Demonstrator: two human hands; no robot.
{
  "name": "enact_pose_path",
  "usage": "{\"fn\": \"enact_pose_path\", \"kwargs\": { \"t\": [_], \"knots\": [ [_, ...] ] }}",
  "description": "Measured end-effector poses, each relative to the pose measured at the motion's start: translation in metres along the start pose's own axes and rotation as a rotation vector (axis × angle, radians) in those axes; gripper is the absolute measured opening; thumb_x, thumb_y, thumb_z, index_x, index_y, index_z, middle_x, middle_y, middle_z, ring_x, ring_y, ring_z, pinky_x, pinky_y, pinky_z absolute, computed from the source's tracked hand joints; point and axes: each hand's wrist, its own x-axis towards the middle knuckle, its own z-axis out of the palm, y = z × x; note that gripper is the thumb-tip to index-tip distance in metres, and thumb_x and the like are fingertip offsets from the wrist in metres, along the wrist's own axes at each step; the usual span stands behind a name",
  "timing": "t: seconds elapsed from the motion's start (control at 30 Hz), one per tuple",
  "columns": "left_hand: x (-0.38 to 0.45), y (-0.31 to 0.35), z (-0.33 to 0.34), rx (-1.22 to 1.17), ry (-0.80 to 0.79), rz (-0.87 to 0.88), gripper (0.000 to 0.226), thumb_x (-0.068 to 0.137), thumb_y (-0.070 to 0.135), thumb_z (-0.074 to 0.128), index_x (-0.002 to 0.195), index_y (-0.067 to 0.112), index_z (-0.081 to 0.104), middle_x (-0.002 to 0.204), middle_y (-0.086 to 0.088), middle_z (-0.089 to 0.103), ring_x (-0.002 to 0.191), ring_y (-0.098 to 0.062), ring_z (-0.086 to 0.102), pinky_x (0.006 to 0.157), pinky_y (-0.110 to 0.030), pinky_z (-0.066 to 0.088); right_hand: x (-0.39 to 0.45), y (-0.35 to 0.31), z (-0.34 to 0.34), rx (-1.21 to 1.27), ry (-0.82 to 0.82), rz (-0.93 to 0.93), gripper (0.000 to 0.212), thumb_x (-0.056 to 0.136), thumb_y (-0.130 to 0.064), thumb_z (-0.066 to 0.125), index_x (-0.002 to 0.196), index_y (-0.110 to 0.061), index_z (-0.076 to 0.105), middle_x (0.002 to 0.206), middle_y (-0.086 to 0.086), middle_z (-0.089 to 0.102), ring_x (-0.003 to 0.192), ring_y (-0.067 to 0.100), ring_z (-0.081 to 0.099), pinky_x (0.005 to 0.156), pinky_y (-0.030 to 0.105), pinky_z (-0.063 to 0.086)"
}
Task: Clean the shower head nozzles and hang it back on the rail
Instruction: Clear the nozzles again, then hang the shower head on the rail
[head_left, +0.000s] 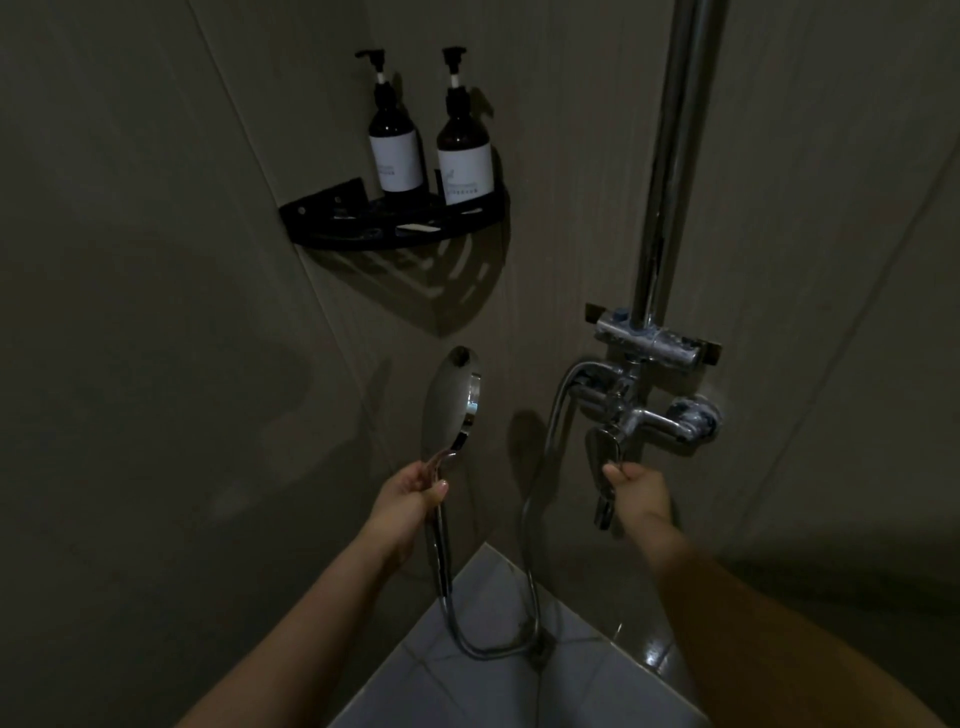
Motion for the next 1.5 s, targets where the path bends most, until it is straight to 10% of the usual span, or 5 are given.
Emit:
{"fn": "enact_pose_path", "kwargs": {
  "t": [0.23, 0.53, 0.9, 1.1, 1.5],
  "knots": [
    [0.001, -0.006, -0.006, 0.009, -0.01, -0.027, 0.015, 0.089, -0.004, 0.053, 0.089, 0.009, 0.06, 0.088, -0.01, 0.056, 0.086, -0.021, 0.05, 0.085, -0.035, 0.039, -0.005, -0.004, -0.003, -0.026, -0.012, 0.001, 0.023, 0.092, -0.012, 0.056, 0.096, 0.008, 0.067, 0.089, 0.023, 0.064, 0.082, 0.022, 0.052, 0.074, 0.024, 0.034],
    [0.006, -0.016, -0.012, 0.034, 0.003, -0.009, 0.016, 0.09, -0.005, 0.051, 0.083, 0.009, 0.057, 0.073, -0.005, 0.05, 0.07, -0.016, 0.043, 0.06, -0.026, 0.032, -0.011, -0.009, -0.005, -0.015, -0.005, 0.004, 0.023, 0.091, -0.01, 0.056, 0.096, 0.01, 0.066, 0.097, 0.03, 0.066, 0.082, 0.021, 0.05, 0.074, 0.024, 0.033],
    [0.009, -0.023, -0.013, 0.041, 0.005, -0.043, 0.017, 0.091, -0.002, 0.051, 0.081, 0.01, 0.058, 0.071, -0.003, 0.048, 0.064, -0.013, 0.041, 0.056, -0.025, 0.031, -0.015, -0.014, -0.008, -0.045, -0.04, 0.024, 0.037, 0.093, -0.011, 0.054, 0.057, -0.016, 0.048, 0.078, 0.015, 0.056, 0.08, 0.02, 0.049, 0.072, 0.025, 0.032],
    [0.012, -0.025, -0.013, 0.058, 0.013, -0.051, 0.017, 0.091, -0.001, 0.051, 0.08, 0.01, 0.057, 0.069, -0.002, 0.046, 0.063, -0.013, 0.039, 0.056, -0.025, 0.029, -0.02, -0.019, -0.011, -0.057, -0.059, 0.029, 0.018, 0.094, -0.011, 0.053, 0.085, 0.001, 0.064, 0.082, 0.014, 0.056, 0.082, 0.021, 0.051, 0.072, 0.024, 0.032],
    [0.016, -0.031, -0.019, 0.082, 0.006, -0.063, 0.02, 0.091, 0.0, 0.052, 0.075, 0.012, 0.057, 0.068, 0.0, 0.047, 0.065, -0.013, 0.041, 0.057, -0.026, 0.031, -0.022, -0.021, -0.009, -0.04, -0.05, 0.067, 0.031, 0.094, -0.012, 0.052, 0.063, -0.01, 0.05, 0.084, 0.015, 0.055, 0.082, 0.021, 0.05, 0.072, 0.024, 0.031]
  ]
}}
